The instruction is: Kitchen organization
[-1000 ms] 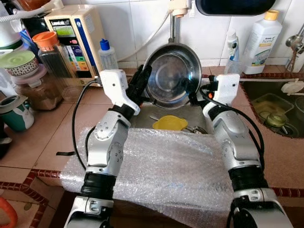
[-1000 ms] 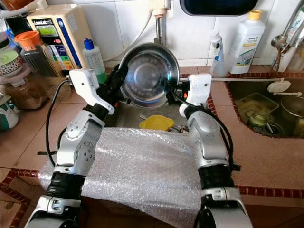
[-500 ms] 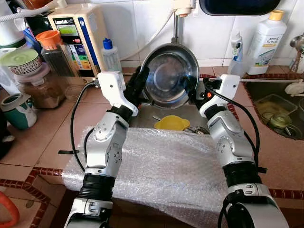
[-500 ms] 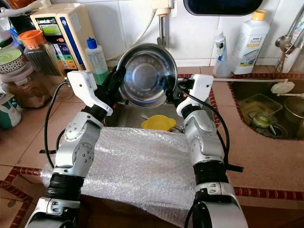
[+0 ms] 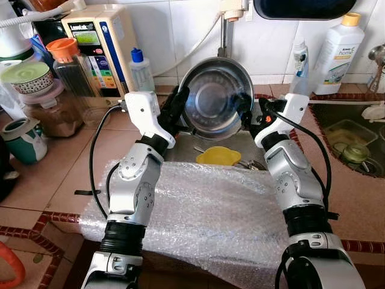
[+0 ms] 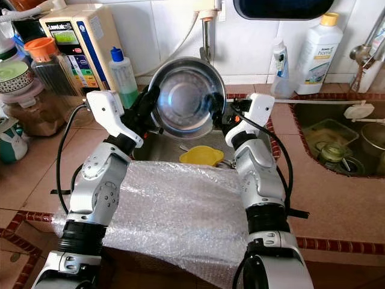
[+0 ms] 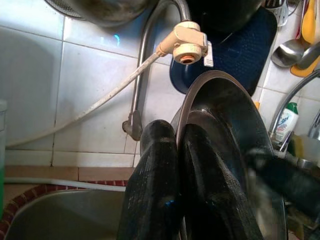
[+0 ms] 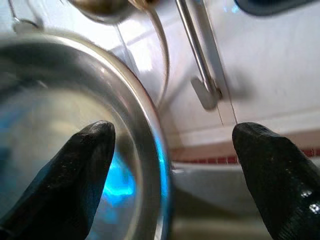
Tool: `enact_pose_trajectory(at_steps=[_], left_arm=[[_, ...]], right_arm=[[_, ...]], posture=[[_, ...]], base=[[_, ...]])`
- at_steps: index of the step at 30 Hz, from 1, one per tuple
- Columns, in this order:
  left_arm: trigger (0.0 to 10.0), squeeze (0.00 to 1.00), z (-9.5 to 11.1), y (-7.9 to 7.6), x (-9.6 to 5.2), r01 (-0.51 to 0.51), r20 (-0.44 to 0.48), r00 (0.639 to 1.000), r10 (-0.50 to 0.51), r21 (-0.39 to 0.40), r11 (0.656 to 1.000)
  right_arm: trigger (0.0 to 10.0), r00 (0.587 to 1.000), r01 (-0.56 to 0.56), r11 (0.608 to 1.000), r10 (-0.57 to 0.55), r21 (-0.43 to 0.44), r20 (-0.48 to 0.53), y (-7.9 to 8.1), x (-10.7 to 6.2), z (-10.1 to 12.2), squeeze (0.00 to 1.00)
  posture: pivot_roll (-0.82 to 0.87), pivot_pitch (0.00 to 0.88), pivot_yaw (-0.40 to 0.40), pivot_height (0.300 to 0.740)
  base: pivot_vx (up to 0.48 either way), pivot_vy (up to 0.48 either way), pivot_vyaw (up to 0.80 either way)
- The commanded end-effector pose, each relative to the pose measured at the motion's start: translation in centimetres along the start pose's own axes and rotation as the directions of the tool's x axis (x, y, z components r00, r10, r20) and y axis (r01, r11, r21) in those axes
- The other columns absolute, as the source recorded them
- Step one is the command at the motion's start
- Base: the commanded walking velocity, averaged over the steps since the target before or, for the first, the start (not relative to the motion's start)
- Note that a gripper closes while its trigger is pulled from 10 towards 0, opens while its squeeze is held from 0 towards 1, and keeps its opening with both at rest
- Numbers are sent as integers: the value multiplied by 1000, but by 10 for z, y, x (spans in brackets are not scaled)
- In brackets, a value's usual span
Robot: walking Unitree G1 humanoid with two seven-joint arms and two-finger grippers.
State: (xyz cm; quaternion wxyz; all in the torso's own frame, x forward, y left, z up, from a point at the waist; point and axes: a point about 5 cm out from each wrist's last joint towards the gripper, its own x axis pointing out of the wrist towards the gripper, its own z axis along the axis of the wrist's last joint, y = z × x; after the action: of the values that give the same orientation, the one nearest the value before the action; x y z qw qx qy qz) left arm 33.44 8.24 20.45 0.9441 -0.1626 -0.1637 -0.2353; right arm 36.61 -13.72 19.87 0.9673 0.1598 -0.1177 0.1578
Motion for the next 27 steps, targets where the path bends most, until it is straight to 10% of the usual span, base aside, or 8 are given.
enact_pose_trajectory(at_steps=[1,18,19,20,21,22,24,27], left_arm=[[10000,0,0,3,0,-9,-11,1000,9,21,1000],[10000,0,1,4,2,-11,-9,1000,11,22,1000],[10000,0,1,4,2,-11,-10,1000,12,23,1000],[10000,0,1,4,2,-12,-10,1000,12,24,1000],[10000,0,1,5,1,-13,-10,1000,13,25,1000],[10000,0,1,5,1,-13,-10,1000,14,26,1000],[10000,0,0,6,0,-18,-11,1000,18,27,999],[10000,0,0,7,-1,-21,-13,1000,21,27,999]], right_arm=[[0,999,-28,1000,29,-8,15,7,2,5,0],[0,1000,3,1000,-4,-13,-30,0,-12,-6,0],[2392,999,6,1000,-7,-21,-37,-1,-12,-6,0],[8863,999,11,1000,-12,-26,-43,-1,-12,-7,0],[10000,999,12,999,-14,-33,-53,-1,-12,-8,0],[10000,998,10,999,-12,-34,-57,-1,-11,-9,0],[0,997,1,998,-6,-66,-76,0,-12,-11,0],[0,994,1,989,-17,-145,-108,-2,-12,-14,0]], posture=[[4,0,114,740],[1,0,119,740],[1,0,119,740],[4,0,118,740],[4,0,118,740],[4,0,118,740],[6,0,114,740],[3,0,112,740]], base=[[0,0,0],[0,0,0],[0,0,0],[0,0,0],[0,0,0],[0,0,0],[0,0,0],[0,0,0]])
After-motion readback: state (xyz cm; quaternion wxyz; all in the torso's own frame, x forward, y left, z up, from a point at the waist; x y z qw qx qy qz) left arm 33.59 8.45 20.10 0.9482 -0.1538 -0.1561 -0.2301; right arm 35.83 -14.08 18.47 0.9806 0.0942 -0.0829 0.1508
